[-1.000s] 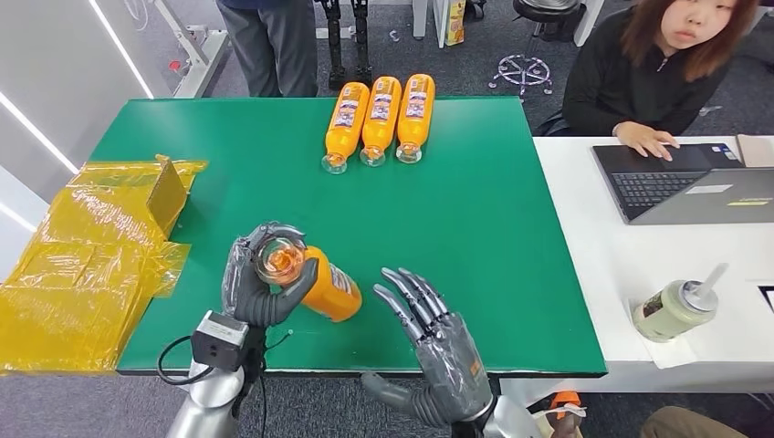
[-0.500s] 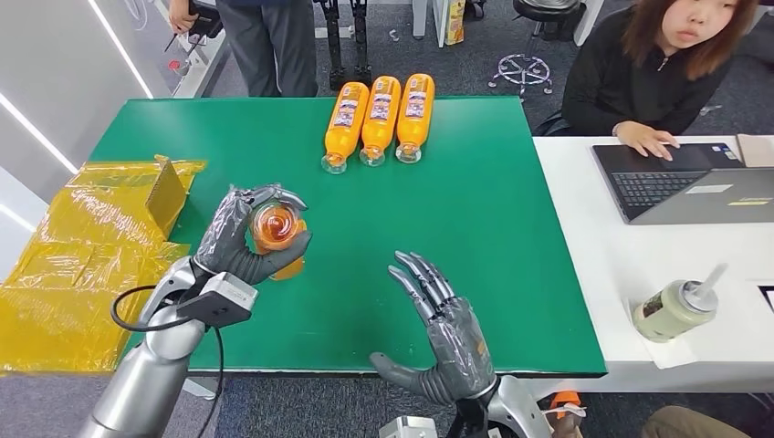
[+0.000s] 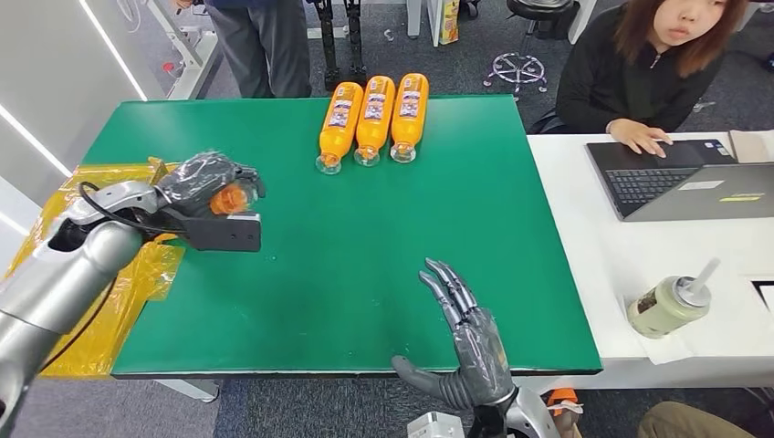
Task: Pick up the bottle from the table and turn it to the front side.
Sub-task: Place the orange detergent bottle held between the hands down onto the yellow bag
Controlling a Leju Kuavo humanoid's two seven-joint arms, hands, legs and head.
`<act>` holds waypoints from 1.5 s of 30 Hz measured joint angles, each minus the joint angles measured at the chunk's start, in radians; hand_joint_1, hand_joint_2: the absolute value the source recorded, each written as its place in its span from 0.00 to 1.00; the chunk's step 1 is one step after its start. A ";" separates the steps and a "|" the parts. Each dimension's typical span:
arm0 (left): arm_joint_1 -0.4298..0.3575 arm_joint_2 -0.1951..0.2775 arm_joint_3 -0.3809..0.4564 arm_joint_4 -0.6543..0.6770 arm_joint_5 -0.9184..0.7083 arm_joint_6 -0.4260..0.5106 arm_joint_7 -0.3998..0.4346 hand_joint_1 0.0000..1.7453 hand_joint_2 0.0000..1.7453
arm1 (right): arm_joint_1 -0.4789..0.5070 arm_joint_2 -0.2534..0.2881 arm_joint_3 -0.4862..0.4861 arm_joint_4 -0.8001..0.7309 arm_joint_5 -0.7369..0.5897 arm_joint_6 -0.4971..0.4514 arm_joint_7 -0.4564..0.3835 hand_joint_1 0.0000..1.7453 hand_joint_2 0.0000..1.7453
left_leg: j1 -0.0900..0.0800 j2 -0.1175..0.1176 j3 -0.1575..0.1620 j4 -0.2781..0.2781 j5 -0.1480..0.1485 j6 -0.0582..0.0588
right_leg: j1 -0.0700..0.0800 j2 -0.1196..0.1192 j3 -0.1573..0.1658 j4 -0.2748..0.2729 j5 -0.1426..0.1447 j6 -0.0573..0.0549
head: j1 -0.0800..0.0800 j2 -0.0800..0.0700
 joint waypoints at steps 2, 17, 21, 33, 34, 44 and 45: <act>-0.021 0.046 -0.030 0.024 -0.002 -0.004 0.005 1.00 1.00 | 0.001 -0.005 -0.007 0.025 -0.023 -0.012 -0.018 0.00 1.00 | 0.000 0.000 0.000 0.000 0.000 0.000 | 0.000 0.000 -0.001 0.000 0.000 0.000 | 0.000 0.000; 0.013 0.122 -0.165 0.331 0.044 0.066 0.035 0.98 1.00 | 0.008 -0.016 -0.017 0.082 -0.087 -0.030 -0.020 0.00 1.00 | -0.001 0.002 0.000 0.000 0.000 -0.001 | 0.000 0.001 -0.001 0.000 -0.001 -0.001 | 0.000 0.000; 0.080 0.101 -0.165 0.401 0.069 0.124 0.037 0.81 1.00 | 0.002 -0.016 -0.017 0.090 -0.098 -0.021 -0.024 0.00 1.00 | -0.001 0.002 0.000 0.000 -0.001 -0.002 | -0.001 0.001 -0.001 0.000 -0.001 -0.002 | 0.000 0.000; 0.196 0.061 -0.135 0.459 0.089 0.243 0.063 0.00 1.00 | -0.036 -0.016 -0.017 0.118 -0.100 0.007 -0.015 0.00 1.00 | -0.001 0.001 0.002 -0.001 -0.001 -0.002 | -0.001 0.000 0.001 0.001 -0.001 -0.002 | 0.000 0.000; 0.200 0.061 -0.129 0.459 0.089 0.250 0.063 0.00 1.00 | -0.041 -0.016 -0.017 0.121 -0.102 0.009 -0.015 0.00 1.00 | -0.001 0.001 0.002 -0.001 -0.001 -0.002 | -0.001 0.000 0.001 0.001 -0.001 -0.002 | 0.000 0.000; 0.240 0.101 -0.051 0.405 0.095 0.199 -0.003 0.00 1.00 | -0.073 -0.016 -0.016 0.152 -0.120 0.019 -0.020 0.00 1.00 | 0.000 0.001 0.003 -0.001 0.001 -0.005 | 0.000 0.000 0.000 0.003 0.000 -0.005 | 0.000 0.000; 0.246 0.118 -0.041 0.379 0.099 0.178 -0.005 0.00 1.00 | -0.076 -0.016 -0.016 0.155 -0.123 0.019 -0.021 0.00 1.00 | 0.000 0.001 0.003 -0.001 0.001 -0.005 | 0.000 0.000 -0.001 0.003 0.000 -0.005 | 0.000 0.000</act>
